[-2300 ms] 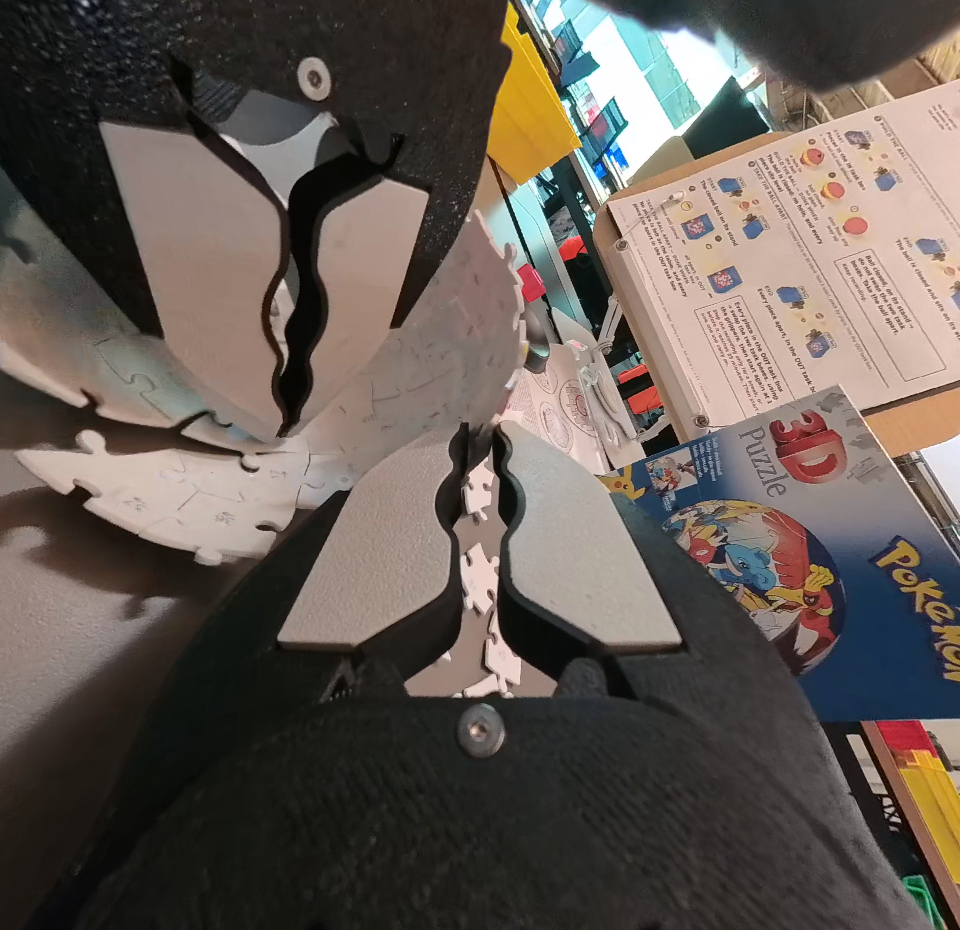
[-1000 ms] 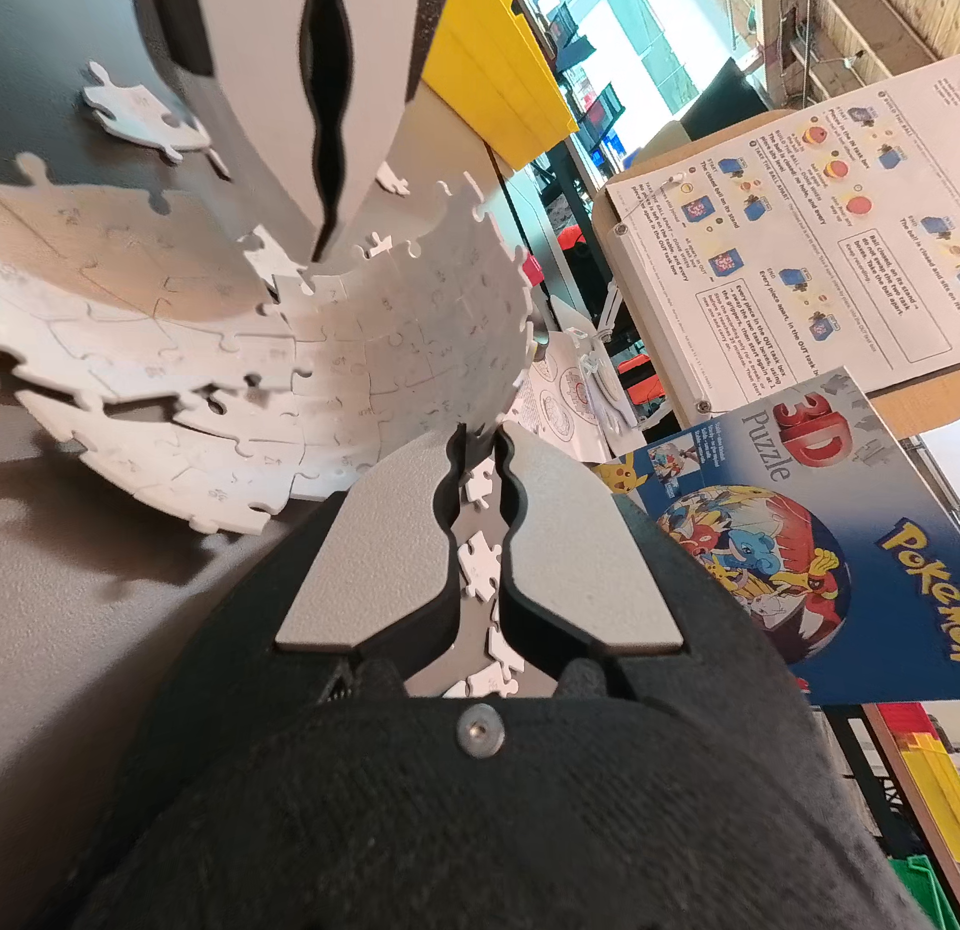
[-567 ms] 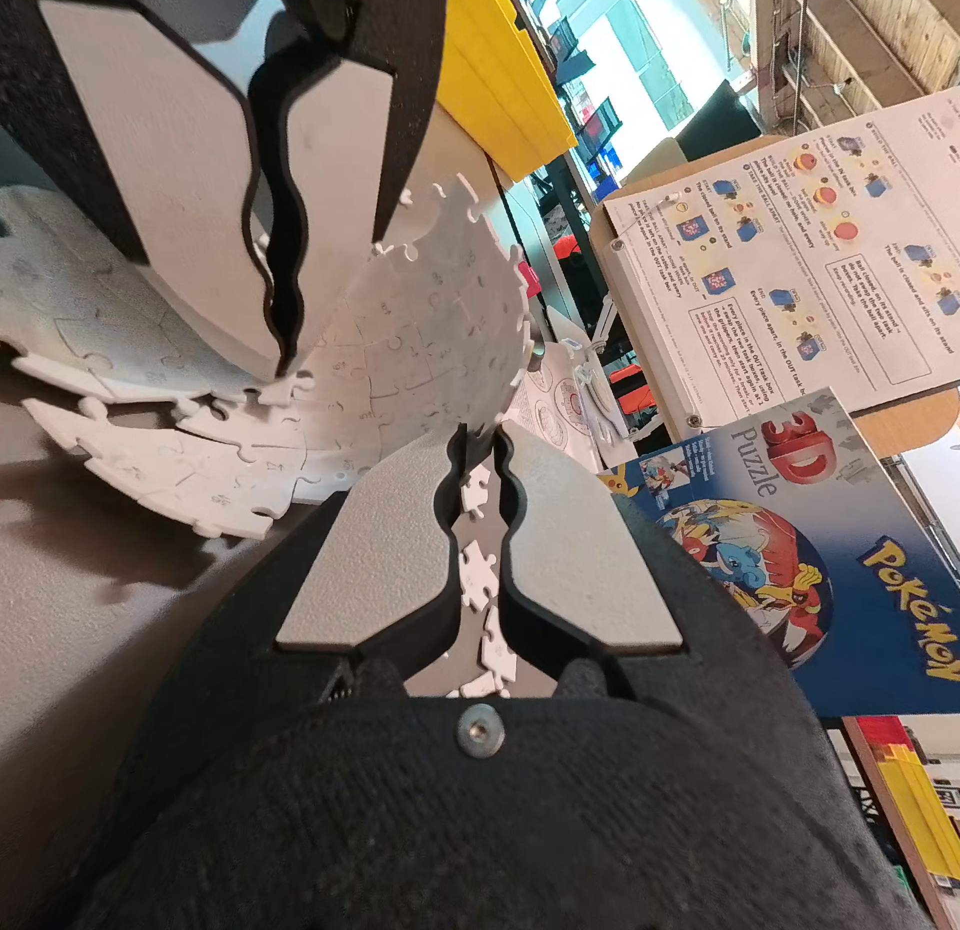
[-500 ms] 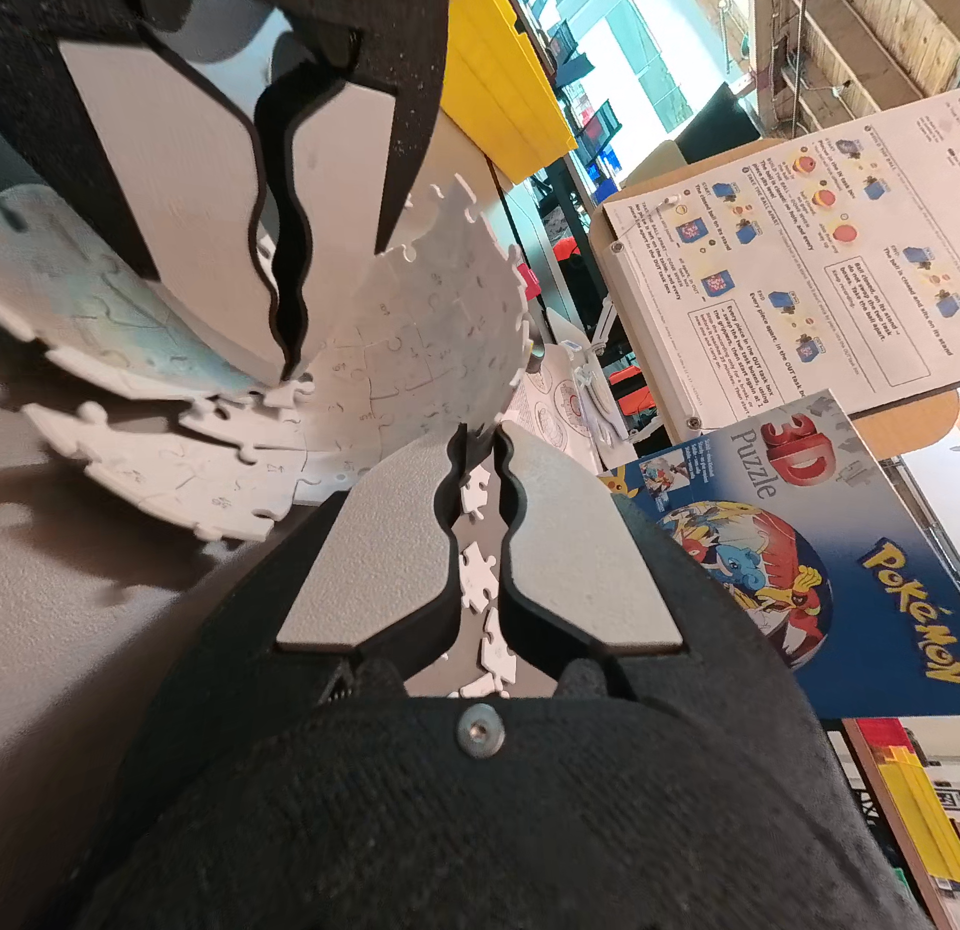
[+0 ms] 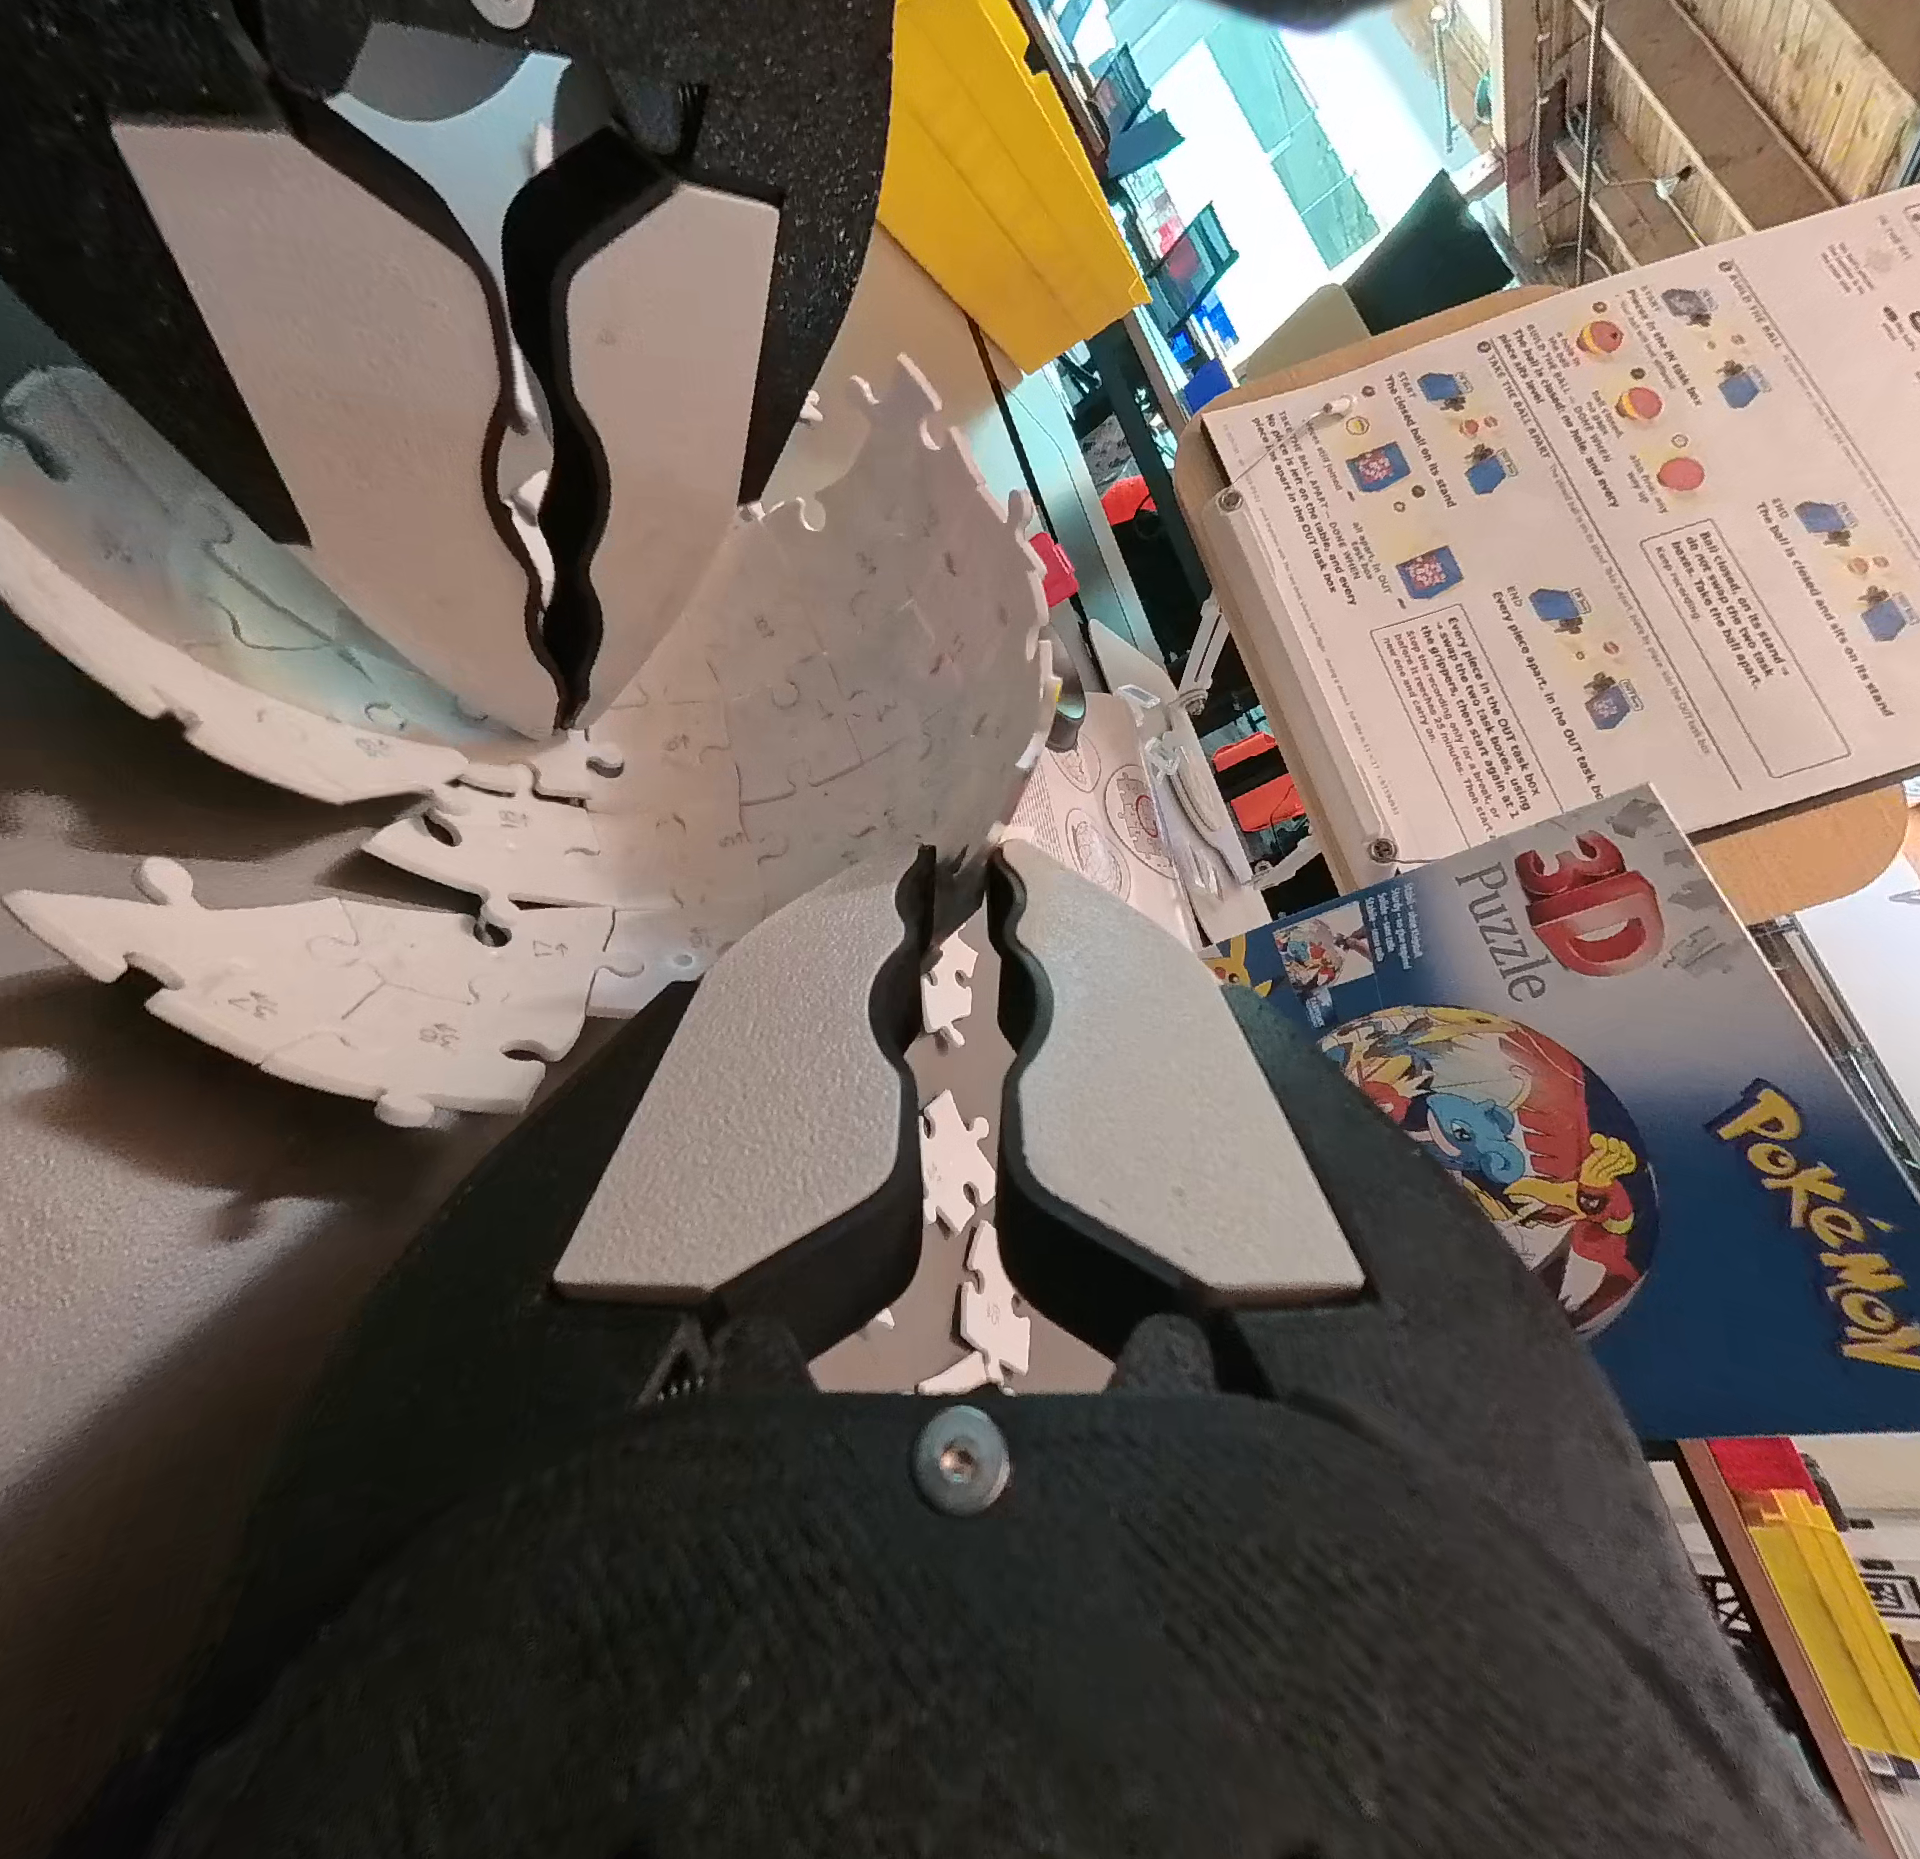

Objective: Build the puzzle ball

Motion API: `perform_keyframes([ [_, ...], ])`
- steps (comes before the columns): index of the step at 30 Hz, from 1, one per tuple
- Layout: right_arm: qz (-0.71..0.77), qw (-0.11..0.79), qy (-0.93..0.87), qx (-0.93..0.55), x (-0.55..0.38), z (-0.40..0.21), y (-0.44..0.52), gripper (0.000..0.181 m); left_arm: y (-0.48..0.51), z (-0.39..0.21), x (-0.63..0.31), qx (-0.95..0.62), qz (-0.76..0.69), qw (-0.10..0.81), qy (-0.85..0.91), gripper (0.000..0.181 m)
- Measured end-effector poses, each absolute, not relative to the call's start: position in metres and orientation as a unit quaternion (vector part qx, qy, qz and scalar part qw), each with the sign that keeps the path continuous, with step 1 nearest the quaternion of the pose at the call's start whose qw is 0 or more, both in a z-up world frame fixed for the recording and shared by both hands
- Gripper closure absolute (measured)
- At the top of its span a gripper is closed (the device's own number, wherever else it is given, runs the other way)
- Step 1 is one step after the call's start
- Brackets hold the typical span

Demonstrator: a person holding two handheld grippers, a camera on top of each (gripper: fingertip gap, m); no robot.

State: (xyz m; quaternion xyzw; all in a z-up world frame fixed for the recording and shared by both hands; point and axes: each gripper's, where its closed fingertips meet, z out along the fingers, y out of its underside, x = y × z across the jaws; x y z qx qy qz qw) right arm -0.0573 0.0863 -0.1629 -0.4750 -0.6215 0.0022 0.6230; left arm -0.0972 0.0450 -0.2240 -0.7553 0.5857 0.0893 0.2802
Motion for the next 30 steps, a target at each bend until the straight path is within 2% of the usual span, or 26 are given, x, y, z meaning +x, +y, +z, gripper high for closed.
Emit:
perform_keyframes([
  [7, 0.004, 0.623, -0.62, -0.478, -0.0573, -0.1633, 0.0868, 0.172, 0.0447, -0.2243, -0.0964, -0.739, 0.066, 0.283, 0.608, 0.181],
  [16, 0.01, 0.625, -0.616, -0.48, -0.0577, -0.1629, 0.0865, 0.172, 0.0444, -0.224, -0.0958, -0.69, 0.149, 0.272, 0.654, 0.181],
  [26, 0.017, 0.625, -0.612, -0.483, -0.057, -0.163, 0.0868, 0.172, 0.0442, -0.2236, -0.0937, -0.754, 0.02, 0.283, 0.593, 0.181],
  [30, 0.016, 0.625, -0.613, -0.484, -0.0569, -0.1633, 0.0872, 0.172, 0.0469, -0.2221, -0.0941, -0.764, 0.015, 0.291, 0.576, 0.181],
])
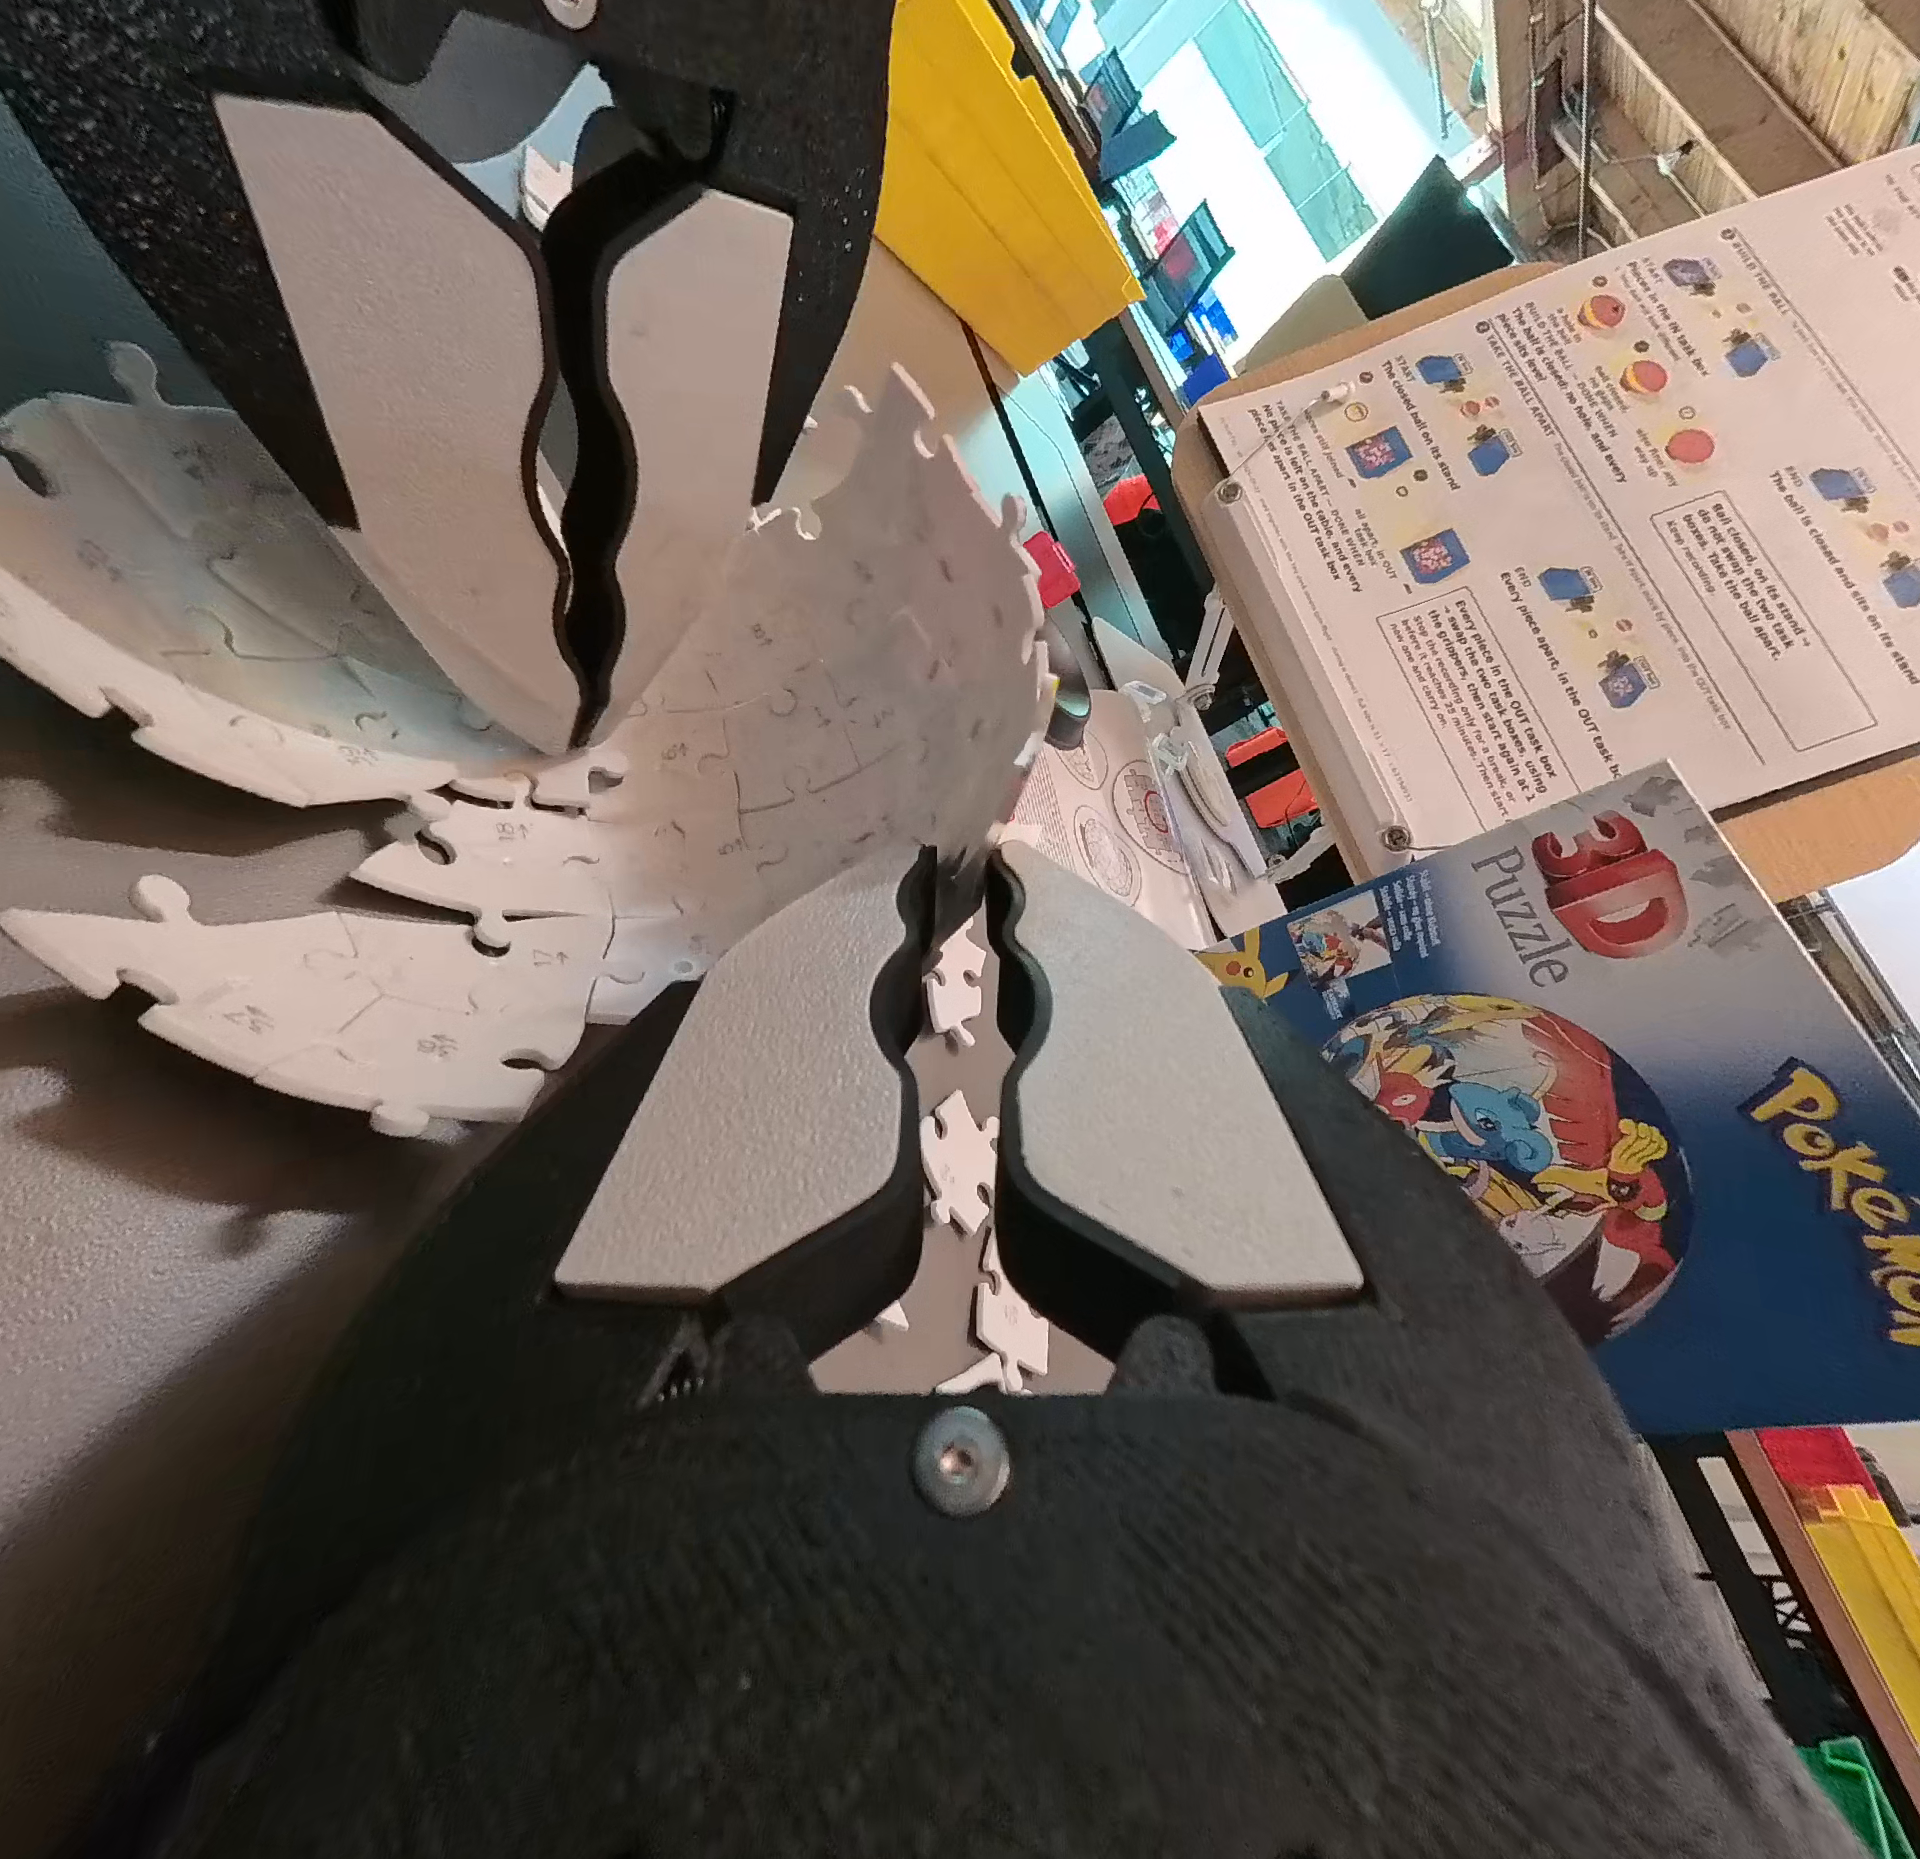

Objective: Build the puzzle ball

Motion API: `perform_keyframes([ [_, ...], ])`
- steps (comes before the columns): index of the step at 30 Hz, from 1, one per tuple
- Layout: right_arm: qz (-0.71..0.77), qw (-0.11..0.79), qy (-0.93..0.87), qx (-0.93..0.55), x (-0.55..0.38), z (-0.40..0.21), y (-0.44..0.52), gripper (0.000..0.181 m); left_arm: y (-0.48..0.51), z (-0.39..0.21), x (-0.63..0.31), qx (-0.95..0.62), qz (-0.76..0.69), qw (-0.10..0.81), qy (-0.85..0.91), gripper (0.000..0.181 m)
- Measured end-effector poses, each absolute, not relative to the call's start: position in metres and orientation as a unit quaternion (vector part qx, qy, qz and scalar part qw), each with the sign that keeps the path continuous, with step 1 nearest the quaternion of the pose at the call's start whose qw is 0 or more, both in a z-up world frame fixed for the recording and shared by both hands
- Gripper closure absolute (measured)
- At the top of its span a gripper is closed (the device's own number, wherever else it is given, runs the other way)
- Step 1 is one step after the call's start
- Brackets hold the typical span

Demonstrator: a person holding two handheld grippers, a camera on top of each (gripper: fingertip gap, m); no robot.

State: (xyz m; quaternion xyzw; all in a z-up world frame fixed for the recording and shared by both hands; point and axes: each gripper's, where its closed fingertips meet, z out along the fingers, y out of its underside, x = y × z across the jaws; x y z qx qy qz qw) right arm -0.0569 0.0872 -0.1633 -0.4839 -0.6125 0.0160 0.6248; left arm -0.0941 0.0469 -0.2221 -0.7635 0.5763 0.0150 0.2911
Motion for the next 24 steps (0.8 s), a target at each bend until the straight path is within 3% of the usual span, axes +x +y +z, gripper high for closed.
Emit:
perform_keyframes([
  [24, 0.017, 0.624, -0.612, -0.485, -0.057, -0.163, 0.088, 0.172, 0.04, -0.223, -0.085, -0.741, 0.008, 0.278, 0.611, 0.181],
])
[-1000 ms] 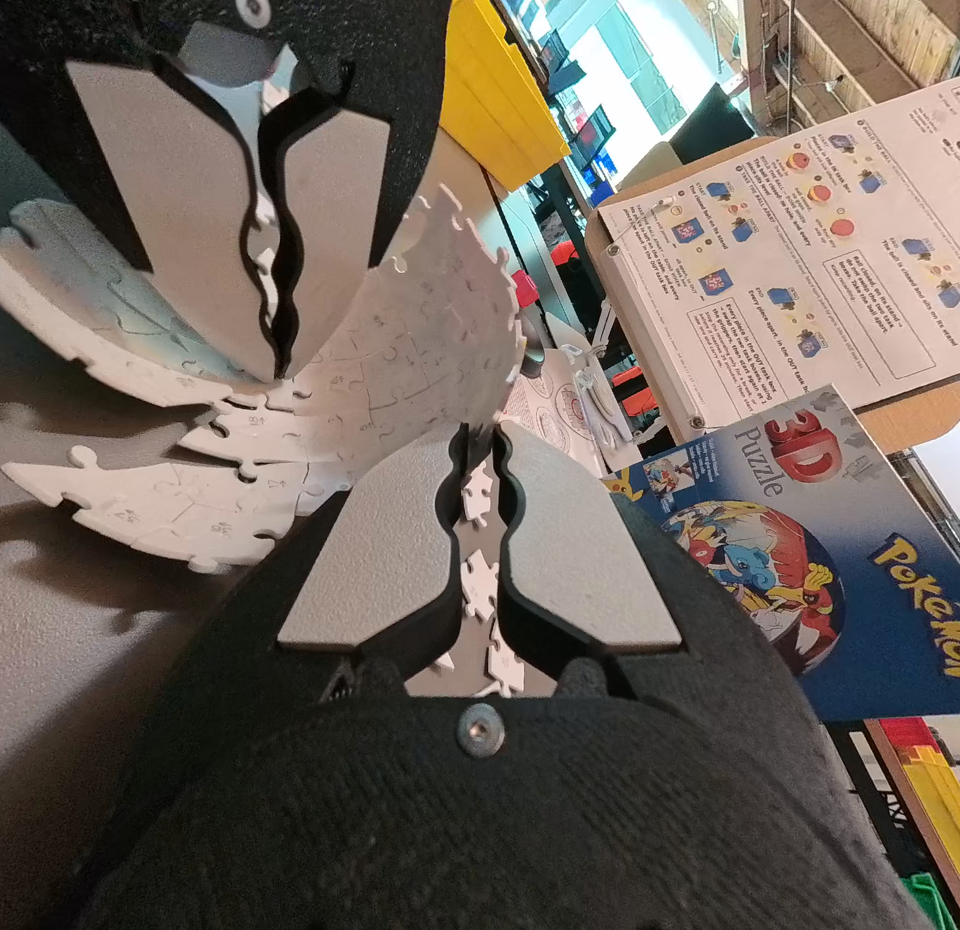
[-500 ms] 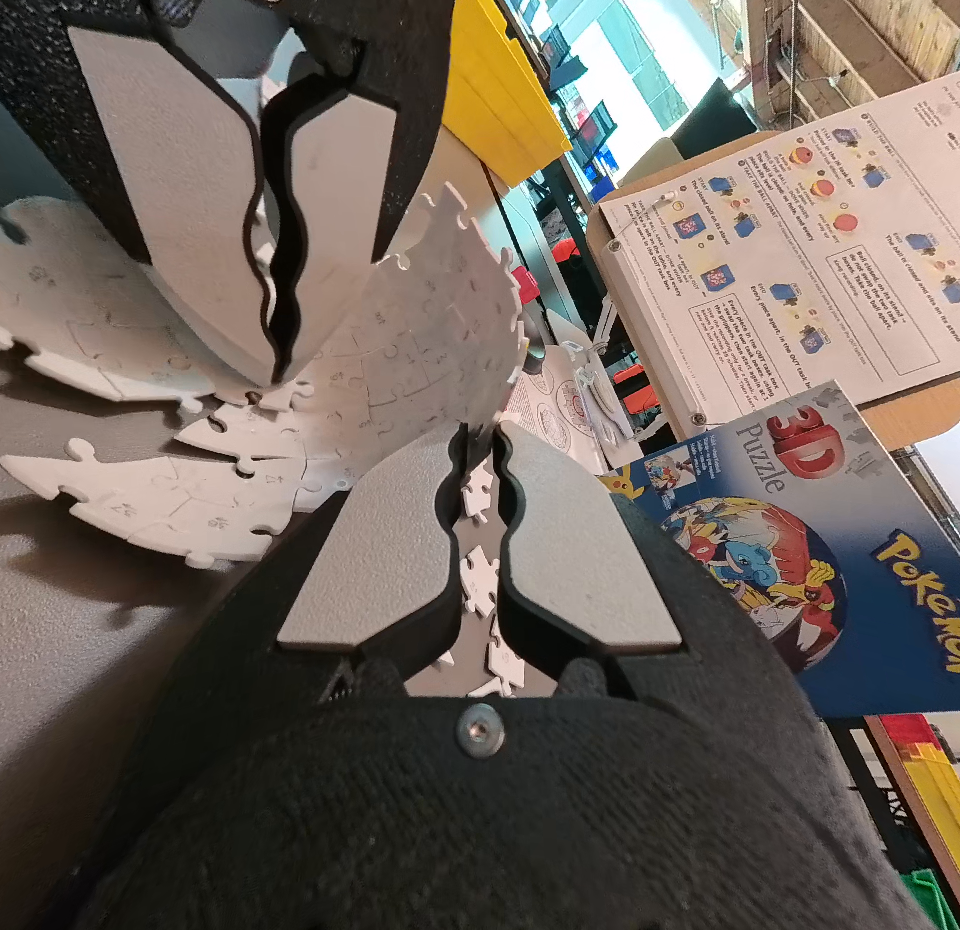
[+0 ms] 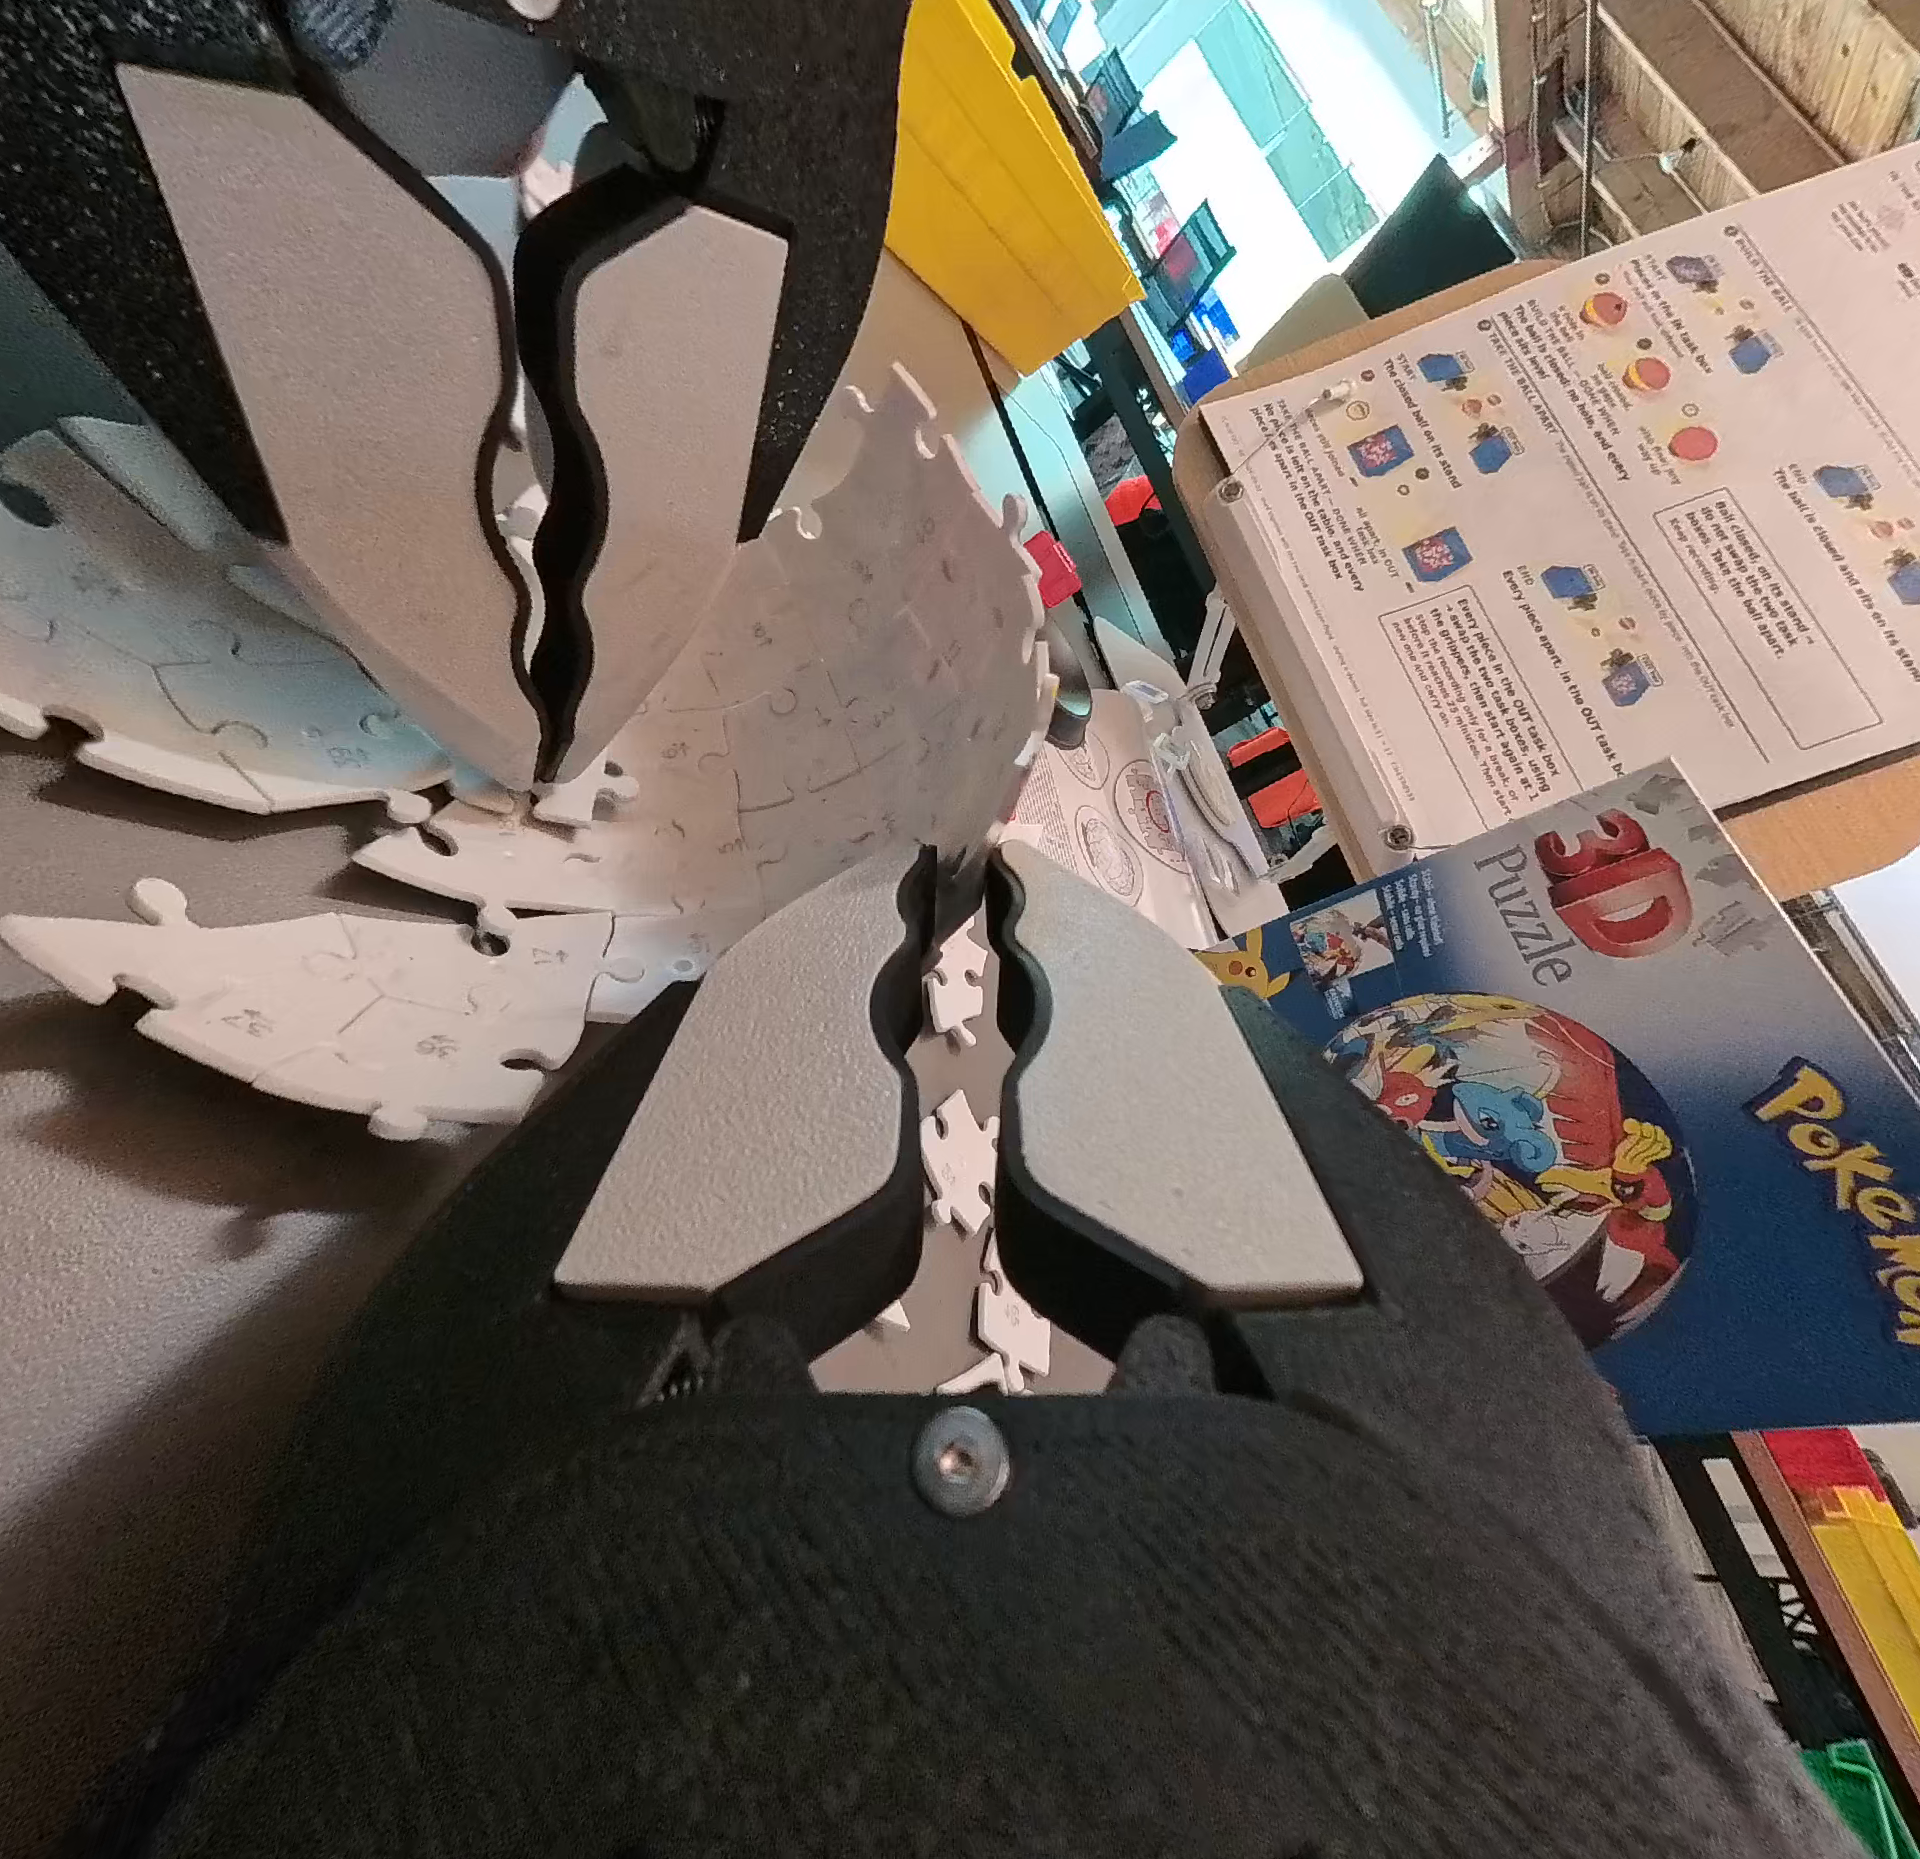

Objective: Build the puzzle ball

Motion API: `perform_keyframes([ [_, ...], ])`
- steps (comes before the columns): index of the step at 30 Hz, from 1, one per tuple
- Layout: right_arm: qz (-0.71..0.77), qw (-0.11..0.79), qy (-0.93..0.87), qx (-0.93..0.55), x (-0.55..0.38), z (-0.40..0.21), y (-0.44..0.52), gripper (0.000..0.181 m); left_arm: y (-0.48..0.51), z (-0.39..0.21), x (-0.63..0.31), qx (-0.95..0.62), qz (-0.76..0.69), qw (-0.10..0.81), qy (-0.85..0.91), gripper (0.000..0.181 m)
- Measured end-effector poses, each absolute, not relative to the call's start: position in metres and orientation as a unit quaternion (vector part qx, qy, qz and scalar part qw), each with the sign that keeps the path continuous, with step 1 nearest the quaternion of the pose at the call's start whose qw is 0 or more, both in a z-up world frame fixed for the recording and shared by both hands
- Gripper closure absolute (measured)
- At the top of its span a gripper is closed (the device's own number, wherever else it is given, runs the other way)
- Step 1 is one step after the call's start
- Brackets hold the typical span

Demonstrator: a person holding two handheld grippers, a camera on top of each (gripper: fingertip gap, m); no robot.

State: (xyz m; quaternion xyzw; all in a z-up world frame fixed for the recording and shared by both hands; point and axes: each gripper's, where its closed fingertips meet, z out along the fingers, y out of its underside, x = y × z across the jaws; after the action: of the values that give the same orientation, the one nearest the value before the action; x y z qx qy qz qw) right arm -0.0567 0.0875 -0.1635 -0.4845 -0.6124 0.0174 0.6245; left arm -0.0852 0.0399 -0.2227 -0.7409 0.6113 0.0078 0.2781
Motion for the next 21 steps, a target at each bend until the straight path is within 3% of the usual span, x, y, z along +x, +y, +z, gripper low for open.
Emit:
perform_keyframes([
  [21, 0.021, 0.626, -0.609, -0.487, -0.0582, -0.163, 0.0882, 0.172, 0.0392, -0.2254, -0.0888, -0.764, 0.03, 0.225, 0.604, 0.181],
])
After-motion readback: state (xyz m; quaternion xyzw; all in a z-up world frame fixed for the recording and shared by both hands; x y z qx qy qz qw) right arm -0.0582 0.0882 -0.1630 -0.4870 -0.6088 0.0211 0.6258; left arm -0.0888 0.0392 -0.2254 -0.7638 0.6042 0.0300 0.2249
